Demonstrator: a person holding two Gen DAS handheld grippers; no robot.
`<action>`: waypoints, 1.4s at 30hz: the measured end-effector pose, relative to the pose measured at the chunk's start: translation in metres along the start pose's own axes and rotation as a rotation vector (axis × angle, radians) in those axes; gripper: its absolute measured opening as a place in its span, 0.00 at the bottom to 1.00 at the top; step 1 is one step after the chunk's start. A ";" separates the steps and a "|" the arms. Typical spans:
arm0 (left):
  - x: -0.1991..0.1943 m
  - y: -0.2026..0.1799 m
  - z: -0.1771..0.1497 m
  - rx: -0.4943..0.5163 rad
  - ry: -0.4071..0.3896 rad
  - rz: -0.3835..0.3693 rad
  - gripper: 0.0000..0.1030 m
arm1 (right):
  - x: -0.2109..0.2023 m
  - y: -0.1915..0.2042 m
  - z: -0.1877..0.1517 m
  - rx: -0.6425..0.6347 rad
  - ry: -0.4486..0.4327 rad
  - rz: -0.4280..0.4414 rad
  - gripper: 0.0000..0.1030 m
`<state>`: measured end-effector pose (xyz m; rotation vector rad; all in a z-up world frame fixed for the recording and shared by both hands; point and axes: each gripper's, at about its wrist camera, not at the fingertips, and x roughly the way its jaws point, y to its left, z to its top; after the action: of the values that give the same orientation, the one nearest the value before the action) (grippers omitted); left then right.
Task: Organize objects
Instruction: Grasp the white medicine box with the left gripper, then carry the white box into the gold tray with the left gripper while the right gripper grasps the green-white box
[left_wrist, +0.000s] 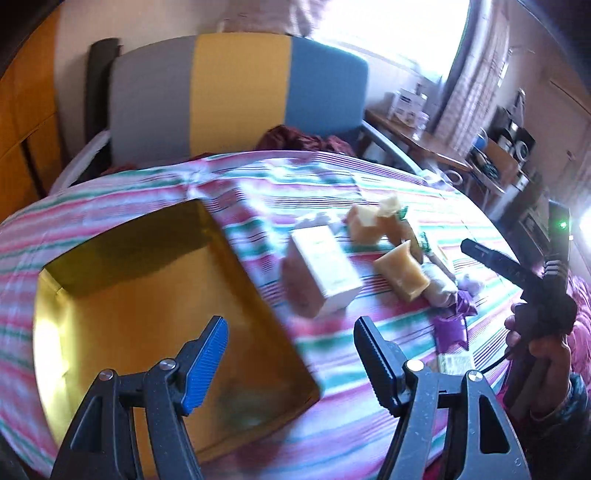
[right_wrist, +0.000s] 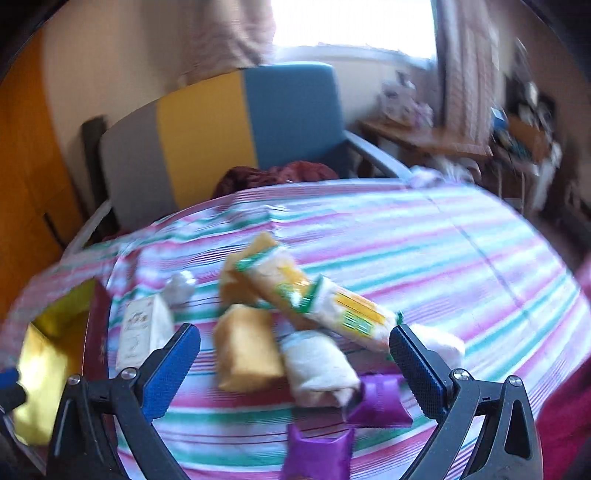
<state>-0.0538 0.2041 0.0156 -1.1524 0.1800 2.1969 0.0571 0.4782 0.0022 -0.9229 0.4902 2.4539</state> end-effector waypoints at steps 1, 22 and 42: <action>0.009 -0.005 0.006 0.010 0.007 -0.008 0.69 | 0.001 -0.008 0.002 0.045 0.004 0.014 1.00; 0.174 -0.038 0.057 -0.024 0.276 0.097 0.54 | 0.007 -0.030 0.003 0.208 0.046 0.180 1.00; 0.036 -0.041 0.002 0.051 0.048 -0.044 0.50 | 0.029 -0.004 -0.014 0.090 0.270 0.221 1.00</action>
<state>-0.0453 0.2544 -0.0044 -1.1707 0.2283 2.1154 0.0472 0.4831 -0.0289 -1.2270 0.8287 2.4854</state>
